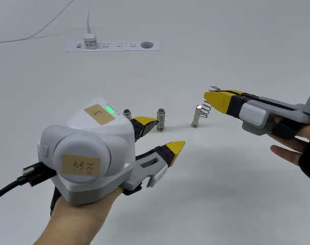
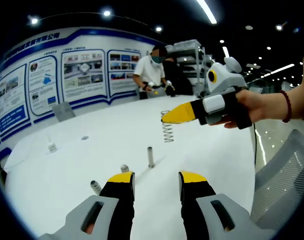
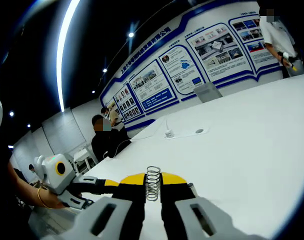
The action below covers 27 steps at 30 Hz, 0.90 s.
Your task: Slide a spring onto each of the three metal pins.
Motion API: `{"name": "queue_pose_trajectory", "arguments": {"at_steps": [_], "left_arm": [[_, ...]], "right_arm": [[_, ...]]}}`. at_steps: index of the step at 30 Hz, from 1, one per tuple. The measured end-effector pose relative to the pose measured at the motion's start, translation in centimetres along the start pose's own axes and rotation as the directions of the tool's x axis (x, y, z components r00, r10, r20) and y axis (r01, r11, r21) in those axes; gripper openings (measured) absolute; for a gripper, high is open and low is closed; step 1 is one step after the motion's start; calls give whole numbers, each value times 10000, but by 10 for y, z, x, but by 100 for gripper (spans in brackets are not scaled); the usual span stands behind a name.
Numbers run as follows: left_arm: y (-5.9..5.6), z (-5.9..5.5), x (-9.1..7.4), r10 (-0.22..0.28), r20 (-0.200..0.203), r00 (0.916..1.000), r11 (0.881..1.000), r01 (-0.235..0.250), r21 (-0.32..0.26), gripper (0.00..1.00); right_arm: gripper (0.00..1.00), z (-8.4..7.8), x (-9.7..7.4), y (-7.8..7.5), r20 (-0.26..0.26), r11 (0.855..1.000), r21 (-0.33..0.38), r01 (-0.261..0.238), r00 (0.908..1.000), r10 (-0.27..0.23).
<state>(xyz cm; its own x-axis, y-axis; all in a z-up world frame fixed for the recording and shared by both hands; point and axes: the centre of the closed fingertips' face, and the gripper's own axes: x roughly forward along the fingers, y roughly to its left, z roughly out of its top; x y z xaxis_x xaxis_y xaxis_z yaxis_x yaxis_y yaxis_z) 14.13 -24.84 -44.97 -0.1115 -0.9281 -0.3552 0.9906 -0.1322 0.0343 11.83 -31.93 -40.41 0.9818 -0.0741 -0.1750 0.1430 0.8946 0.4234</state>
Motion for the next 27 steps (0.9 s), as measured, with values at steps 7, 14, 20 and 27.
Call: {"name": "queue_pose_trajectory", "arguments": {"at_steps": [7, 14, 20, 27], "left_arm": [[8, -8, -8, 174, -175, 9997, 9993, -179, -316, 41], [17, -17, -14, 421, -386, 9984, 9976, -441, -526, 50], [25, -21, -17, 634, -397, 9972, 9945, -665, -813, 58], [30, -27, -19, 805, -461, 9957, 9906, -850, -1072, 66]], "right_arm": [[11, 5, 6, -9, 29, 9965, -786, 284, 9996, -282], [11, 8, 13, -18, -2, 9865, -1550, 527, 9986, -534], [11, 7, 21, -28, -12, 9784, -1920, 766, 9969, -783], [11, 2, 29, -41, -133, 9716, -2144, 1005, 9943, -1058]]}}
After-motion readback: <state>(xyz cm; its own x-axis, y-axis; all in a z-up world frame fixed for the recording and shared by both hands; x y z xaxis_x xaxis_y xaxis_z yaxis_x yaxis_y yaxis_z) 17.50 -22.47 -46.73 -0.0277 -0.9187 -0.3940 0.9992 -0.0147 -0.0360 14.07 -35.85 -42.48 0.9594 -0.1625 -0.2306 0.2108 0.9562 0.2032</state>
